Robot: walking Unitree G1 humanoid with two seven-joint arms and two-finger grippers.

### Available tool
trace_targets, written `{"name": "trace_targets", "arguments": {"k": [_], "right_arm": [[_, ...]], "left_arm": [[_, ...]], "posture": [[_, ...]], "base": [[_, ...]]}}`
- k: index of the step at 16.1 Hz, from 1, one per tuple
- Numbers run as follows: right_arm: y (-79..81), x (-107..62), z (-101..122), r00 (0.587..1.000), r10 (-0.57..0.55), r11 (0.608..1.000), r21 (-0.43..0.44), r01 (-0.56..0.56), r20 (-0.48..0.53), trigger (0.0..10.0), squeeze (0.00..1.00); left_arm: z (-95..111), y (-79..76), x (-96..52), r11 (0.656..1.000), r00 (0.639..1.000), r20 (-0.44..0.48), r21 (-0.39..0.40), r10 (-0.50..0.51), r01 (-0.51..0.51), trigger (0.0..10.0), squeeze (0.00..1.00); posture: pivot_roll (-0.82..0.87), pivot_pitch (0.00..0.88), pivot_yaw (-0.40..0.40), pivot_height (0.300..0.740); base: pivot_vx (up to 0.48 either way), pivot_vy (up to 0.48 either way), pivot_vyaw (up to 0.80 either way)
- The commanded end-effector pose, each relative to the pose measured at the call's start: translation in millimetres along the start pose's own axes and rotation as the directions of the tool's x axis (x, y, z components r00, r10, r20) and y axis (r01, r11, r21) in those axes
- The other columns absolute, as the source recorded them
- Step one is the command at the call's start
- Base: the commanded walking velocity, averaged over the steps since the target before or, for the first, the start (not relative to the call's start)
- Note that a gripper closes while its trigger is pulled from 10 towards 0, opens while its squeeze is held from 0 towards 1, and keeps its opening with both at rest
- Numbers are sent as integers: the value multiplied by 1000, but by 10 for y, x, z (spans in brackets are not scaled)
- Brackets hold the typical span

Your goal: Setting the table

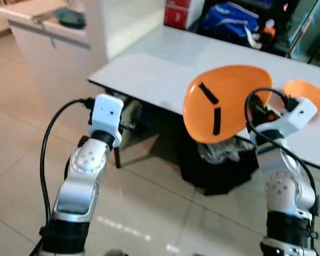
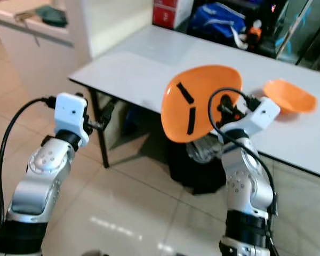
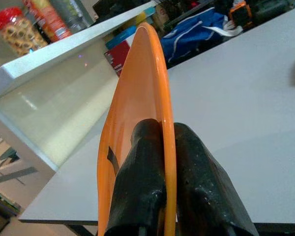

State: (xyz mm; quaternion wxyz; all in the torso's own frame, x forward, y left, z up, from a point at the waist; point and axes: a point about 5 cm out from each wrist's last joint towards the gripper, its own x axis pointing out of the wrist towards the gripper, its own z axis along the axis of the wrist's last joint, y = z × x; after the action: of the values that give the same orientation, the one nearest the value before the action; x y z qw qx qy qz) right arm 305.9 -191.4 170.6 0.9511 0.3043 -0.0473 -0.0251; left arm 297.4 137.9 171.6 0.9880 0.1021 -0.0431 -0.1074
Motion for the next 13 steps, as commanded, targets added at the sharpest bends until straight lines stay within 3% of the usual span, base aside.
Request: {"name": "trace_targets", "arguments": {"k": [1, 13], "right_arm": [[-46, -15, 138, 999, -18, 1000, -2, 18, 51, 10000, 0], [-74, -84, -32, 998, -52, 998, 28, 53, -35, 10000, 0]], "left_arm": [[41, -81, 18, 1000, 1000, 13, -5, -28, 28, 10000, 0], [83, -88, 36, 999, 998, 50, 36, -32, 31, 10000, 0]], "posture": [[37, 18, -62, 740], [31, 21, -52, 740]], "base": [[0, -480, 0], [0, -467, 0]]}}
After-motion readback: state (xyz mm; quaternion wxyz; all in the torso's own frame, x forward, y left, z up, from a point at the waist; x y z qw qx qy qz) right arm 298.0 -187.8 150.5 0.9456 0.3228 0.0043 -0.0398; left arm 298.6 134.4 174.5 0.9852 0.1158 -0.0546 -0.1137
